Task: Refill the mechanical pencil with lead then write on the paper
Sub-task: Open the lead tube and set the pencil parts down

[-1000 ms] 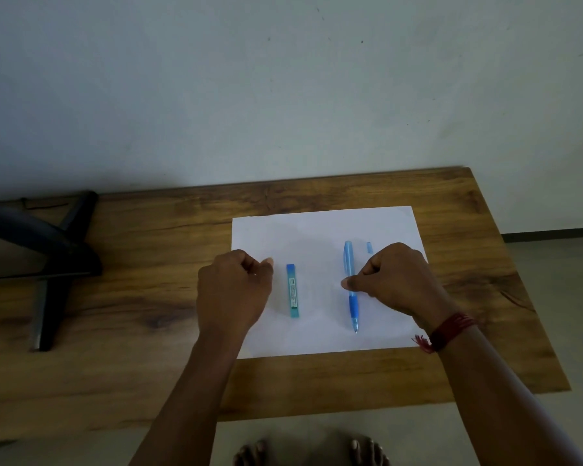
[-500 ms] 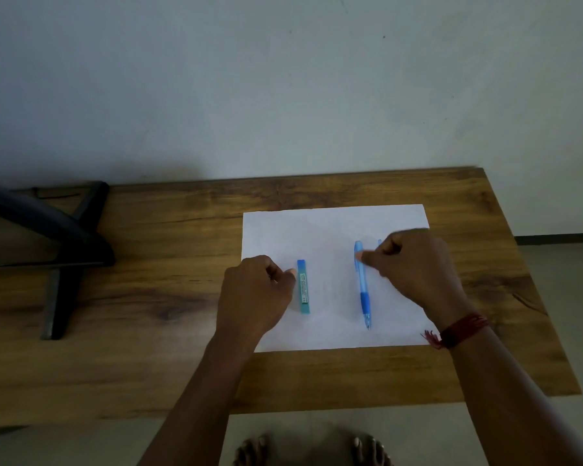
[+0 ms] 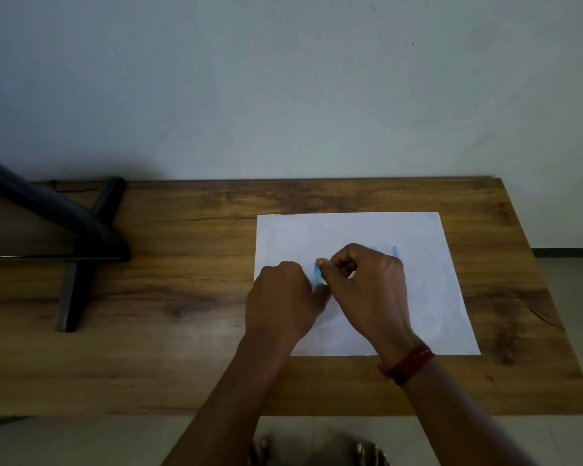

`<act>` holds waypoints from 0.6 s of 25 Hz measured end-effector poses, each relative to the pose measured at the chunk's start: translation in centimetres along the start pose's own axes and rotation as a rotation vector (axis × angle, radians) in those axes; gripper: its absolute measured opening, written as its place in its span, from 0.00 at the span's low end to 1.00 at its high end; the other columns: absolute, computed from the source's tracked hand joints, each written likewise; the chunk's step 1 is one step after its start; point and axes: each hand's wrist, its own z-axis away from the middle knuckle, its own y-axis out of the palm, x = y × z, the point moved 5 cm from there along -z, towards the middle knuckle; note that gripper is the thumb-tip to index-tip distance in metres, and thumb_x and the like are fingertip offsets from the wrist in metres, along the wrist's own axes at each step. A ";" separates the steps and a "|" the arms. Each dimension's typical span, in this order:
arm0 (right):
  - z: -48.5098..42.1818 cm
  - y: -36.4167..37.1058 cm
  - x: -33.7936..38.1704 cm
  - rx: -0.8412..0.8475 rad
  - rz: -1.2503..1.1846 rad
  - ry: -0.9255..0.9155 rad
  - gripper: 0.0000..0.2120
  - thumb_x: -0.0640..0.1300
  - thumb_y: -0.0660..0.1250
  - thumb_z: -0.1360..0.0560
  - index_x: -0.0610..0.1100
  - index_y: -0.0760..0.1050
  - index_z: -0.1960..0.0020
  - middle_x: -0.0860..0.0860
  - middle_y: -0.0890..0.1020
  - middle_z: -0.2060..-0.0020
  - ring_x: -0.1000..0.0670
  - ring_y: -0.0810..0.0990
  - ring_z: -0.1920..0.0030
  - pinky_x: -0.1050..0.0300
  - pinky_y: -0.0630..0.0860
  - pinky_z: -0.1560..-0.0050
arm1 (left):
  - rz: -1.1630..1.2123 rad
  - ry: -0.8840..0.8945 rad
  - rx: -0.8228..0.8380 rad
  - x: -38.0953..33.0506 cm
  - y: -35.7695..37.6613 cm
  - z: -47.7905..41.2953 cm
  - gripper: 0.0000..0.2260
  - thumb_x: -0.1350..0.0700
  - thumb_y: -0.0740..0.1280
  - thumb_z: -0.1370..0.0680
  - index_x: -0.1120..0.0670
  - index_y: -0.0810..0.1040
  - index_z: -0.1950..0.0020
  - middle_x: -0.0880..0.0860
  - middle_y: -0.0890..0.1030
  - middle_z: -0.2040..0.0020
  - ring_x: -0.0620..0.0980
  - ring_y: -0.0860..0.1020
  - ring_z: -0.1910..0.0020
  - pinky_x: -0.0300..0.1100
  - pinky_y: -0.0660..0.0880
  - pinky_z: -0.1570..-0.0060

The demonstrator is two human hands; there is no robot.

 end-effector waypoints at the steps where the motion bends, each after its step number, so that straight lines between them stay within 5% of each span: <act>1: -0.3 -0.1 -0.2 -0.010 -0.015 0.028 0.04 0.46 0.74 0.26 0.45 0.83 0.56 0.53 0.84 0.65 0.61 0.76 0.69 0.69 0.72 0.67 | 0.028 -0.008 -0.010 -0.1 -0.2 0.0 0.14 0.41 0.68 0.26 0.50 0.78 0.62 0.44 0.74 0.70 0.46 0.76 0.70 0.33 0.66 0.67; 4: -1.1 0.2 -1.1 0.010 -0.054 0.135 0.07 0.47 0.70 0.23 0.45 0.84 0.50 0.57 0.83 0.59 0.66 0.75 0.66 0.77 0.67 0.64 | 0.133 0.007 -0.045 -0.1 -0.8 -0.1 0.12 0.44 0.70 0.27 0.48 0.74 0.66 0.44 0.75 0.70 0.45 0.76 0.70 0.33 0.64 0.68; 10: -2.4 1.3 -1.3 0.214 -0.222 0.245 0.07 0.50 0.69 0.24 0.51 0.82 0.59 0.61 0.81 0.66 0.63 0.80 0.62 0.81 0.68 0.65 | 0.212 0.162 -0.127 -0.1 -1.9 0.0 0.10 0.46 0.74 0.29 0.47 0.76 0.63 0.39 0.75 0.69 0.39 0.77 0.69 0.24 0.63 0.69; 15: -2.4 1.6 -0.6 0.235 -0.308 0.255 0.08 0.48 0.66 0.22 0.54 0.78 0.59 0.61 0.80 0.64 0.59 0.79 0.62 0.72 0.70 0.64 | 0.416 0.079 -0.063 1.3 -1.7 -0.7 0.09 0.48 0.75 0.29 0.48 0.84 0.52 0.39 0.79 0.63 0.31 0.78 0.63 0.27 0.73 0.68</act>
